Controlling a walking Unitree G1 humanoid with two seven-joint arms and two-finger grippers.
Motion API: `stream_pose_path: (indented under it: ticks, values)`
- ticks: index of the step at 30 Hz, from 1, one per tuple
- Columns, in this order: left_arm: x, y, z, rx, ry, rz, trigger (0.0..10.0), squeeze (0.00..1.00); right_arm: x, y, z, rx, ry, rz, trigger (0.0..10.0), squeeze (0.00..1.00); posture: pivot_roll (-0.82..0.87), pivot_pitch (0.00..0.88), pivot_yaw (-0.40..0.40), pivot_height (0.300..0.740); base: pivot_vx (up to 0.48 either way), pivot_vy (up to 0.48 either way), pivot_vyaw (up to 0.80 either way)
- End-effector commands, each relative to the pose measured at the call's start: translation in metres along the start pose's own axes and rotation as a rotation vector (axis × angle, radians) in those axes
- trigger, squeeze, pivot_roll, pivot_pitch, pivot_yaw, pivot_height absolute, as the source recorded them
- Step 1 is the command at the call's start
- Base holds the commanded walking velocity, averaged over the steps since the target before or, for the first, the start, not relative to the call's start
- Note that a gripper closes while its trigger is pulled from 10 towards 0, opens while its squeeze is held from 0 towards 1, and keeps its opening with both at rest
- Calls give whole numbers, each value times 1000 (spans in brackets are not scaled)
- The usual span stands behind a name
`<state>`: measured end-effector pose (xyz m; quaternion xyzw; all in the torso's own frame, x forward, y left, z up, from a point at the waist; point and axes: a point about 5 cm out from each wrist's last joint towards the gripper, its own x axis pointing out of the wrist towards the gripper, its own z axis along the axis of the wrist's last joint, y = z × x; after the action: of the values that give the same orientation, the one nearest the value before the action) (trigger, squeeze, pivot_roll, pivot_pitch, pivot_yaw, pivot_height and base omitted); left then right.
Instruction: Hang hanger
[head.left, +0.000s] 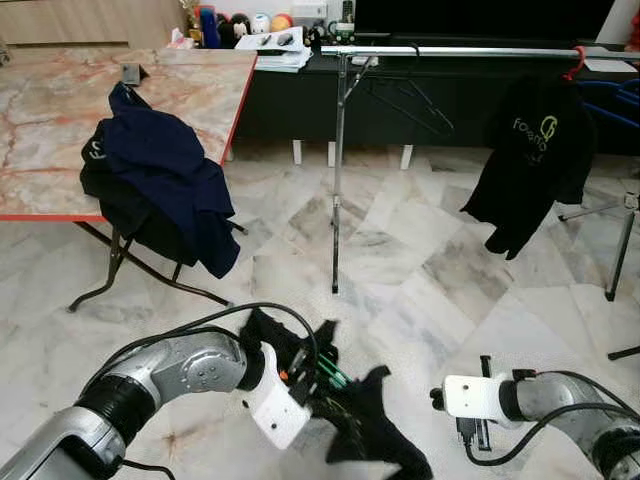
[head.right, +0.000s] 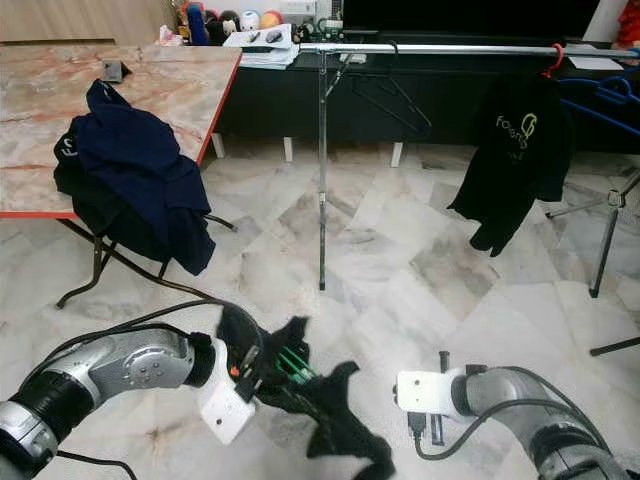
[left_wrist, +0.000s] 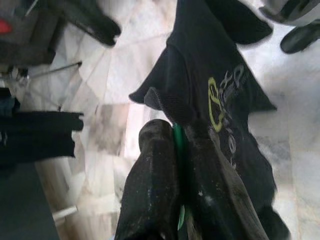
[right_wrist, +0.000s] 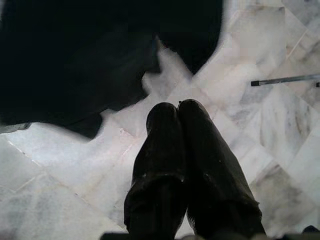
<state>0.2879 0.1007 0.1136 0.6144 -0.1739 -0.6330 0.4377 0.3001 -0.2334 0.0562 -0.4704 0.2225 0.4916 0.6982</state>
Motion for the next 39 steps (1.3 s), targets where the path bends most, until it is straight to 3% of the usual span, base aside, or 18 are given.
stream_pose_path:
  ticks: [1,5,8,10,16,24,30,31,32,33,39]
  values:
    - [-3,1,0,47,-14,-30,10000,0,-2,-8,7,28,-50,11,10000,1000,86,144,3,740,0,0,0]
    - [-3,2,5,55,-51,-15,10000,0,-4,-13,15,63,-120,51,10000,1000,91,144,0,740,0,0,0]
    - [-4,5,11,73,-95,8,10000,0,-6,-18,18,128,-171,63,10000,1000,99,145,-3,740,0,0,0]
    - [-7,6,15,114,-139,21,10000,0,-10,-20,19,214,-215,142,10000,1000,107,146,-6,740,0,0,0]
    - [-11,12,21,173,-185,67,10000,0,-14,-24,23,325,-308,208,10000,1000,114,149,-10,740,0,0,0]
    - [-13,15,26,213,-229,105,10000,0,-17,-14,18,419,-355,323,10000,1000,121,144,-8,740,0,0,0]
    - [-13,16,29,237,-255,102,10000,0,-12,-1,13,438,-317,379,10000,1000,128,137,0,740,0,0,0]
    - [-13,16,29,239,-255,99,10000,0,-12,-1,13,442,-322,379,10000,973,130,134,2,740,0,0,0]
    - [-13,15,28,243,-254,94,10000,0,-12,-1,14,448,-327,381,10000,878,127,130,4,740,0,0,0]
    - [-14,16,28,246,-255,93,10000,0,-13,-1,13,450,-327,387,10000,0,127,129,5,740,0,0,0]
    - [-13,17,30,256,-266,94,10000,0,-15,2,8,451,-289,384,10000,0,130,120,7,740,0,0,0]
